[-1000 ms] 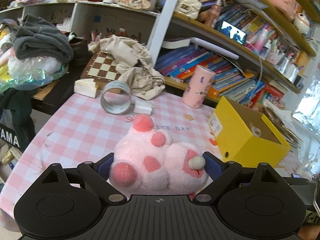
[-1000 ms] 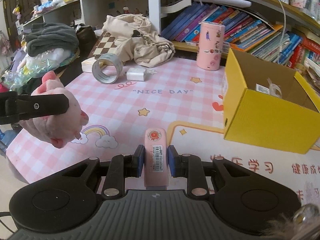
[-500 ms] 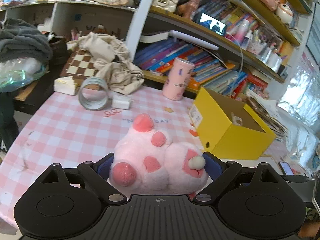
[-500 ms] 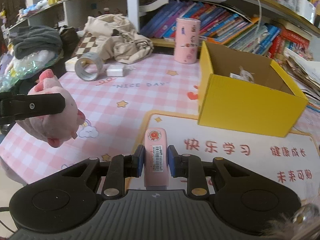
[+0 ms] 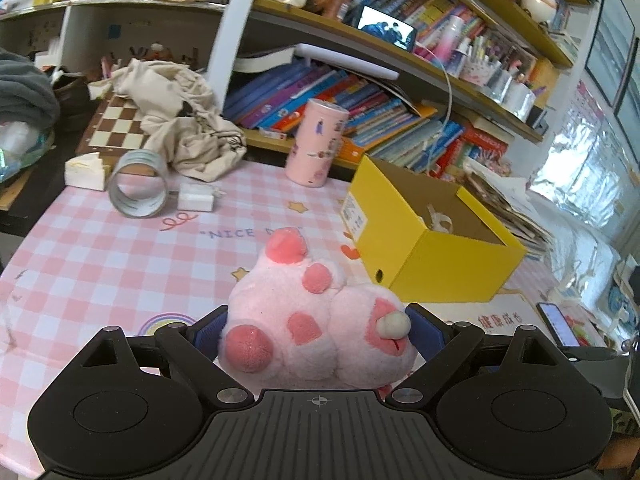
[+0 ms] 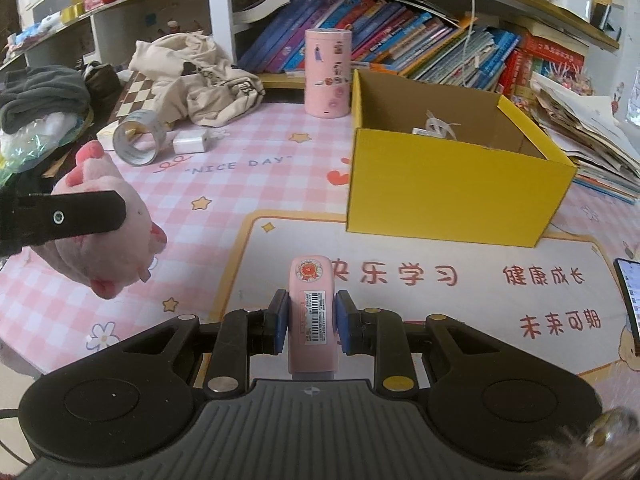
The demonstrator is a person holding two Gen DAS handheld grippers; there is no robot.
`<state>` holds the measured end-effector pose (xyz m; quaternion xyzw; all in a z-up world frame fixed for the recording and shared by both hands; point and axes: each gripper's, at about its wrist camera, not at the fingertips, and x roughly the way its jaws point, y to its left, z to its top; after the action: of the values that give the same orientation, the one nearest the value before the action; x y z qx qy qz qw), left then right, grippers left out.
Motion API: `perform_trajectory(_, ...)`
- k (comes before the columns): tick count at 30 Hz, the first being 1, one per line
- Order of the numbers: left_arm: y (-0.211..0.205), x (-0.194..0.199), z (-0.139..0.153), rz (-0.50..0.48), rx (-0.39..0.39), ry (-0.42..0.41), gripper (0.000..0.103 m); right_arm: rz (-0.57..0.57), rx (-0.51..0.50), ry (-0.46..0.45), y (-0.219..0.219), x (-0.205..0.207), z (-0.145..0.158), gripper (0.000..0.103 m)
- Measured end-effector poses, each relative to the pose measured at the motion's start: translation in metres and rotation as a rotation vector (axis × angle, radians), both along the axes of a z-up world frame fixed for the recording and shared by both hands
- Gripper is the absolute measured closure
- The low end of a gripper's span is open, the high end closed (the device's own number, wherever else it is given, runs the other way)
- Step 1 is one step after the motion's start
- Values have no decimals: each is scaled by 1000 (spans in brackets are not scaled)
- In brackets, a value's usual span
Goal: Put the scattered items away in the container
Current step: 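Carry the pink eraser and plush pig with both tools over the yellow box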
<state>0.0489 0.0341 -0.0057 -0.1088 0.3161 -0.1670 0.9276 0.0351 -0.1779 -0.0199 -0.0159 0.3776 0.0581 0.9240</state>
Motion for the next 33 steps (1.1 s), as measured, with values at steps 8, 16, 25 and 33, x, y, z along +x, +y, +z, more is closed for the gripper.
perform_trajectory(8, -18, -1, 1, -64, 11, 2, 11, -26, 7, -4, -13, -3, 0, 80)
perform_trajectory(16, -41, -1, 2, -126, 17, -3, 11, -67, 13, -14, -32, -11, 2, 80)
perform_trajectory(25, -75, 0, 2, -207, 18, -10, 11, -142, 12, -19, -64, -24, 3, 80)
perform_trajectory(33, -110, 1, 4, -297, 22, -26, 11, -215, 13, -21, -95, -34, 4, 80)
